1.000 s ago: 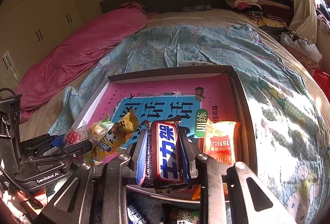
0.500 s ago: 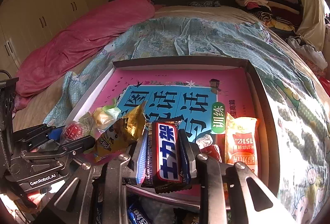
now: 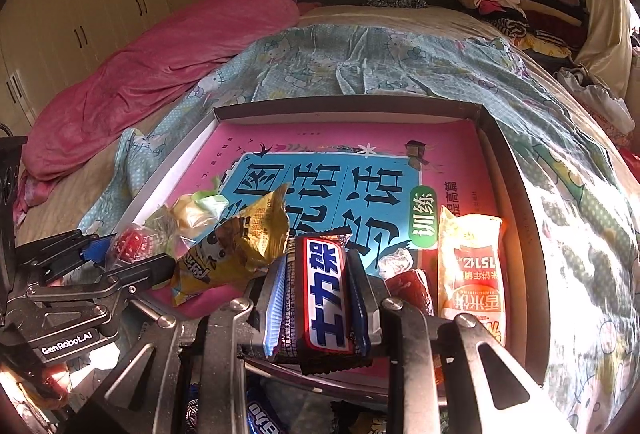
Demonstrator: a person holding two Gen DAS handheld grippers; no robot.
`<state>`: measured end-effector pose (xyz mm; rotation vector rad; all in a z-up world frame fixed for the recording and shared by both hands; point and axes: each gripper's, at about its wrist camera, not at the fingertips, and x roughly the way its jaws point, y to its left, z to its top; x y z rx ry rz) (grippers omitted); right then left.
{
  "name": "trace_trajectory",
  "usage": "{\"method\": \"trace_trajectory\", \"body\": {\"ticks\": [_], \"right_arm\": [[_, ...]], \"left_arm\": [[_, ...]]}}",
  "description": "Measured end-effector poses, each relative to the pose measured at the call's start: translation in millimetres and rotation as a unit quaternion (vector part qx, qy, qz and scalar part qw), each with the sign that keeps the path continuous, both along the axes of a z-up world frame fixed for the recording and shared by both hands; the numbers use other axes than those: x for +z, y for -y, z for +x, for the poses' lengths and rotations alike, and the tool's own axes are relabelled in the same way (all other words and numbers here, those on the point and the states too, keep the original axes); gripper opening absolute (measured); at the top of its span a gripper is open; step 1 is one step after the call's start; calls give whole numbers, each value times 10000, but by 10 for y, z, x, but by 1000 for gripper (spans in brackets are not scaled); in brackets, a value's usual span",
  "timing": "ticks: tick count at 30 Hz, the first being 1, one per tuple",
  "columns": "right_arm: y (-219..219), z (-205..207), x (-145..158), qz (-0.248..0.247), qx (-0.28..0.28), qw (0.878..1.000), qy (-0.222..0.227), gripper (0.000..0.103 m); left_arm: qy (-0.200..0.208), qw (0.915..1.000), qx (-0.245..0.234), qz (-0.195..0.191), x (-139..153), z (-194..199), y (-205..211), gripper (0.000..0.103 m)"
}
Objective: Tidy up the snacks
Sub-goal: 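Lower the Snickers bar into the tray with the right tool while the left tool lowers the clear bag, then open the right tool releasing the Snickers while the left tool opens releasing the clear bag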
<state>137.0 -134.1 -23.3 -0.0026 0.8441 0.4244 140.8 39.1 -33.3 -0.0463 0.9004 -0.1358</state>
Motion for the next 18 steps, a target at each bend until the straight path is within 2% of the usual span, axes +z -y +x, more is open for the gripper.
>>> {"method": "trace_trajectory", "body": {"ticks": [18], "right_arm": [[189, -39, 65, 95, -291, 9993, 205, 31]], "left_arm": [[19, 10000, 28, 41, 17, -16, 0, 49]]}}
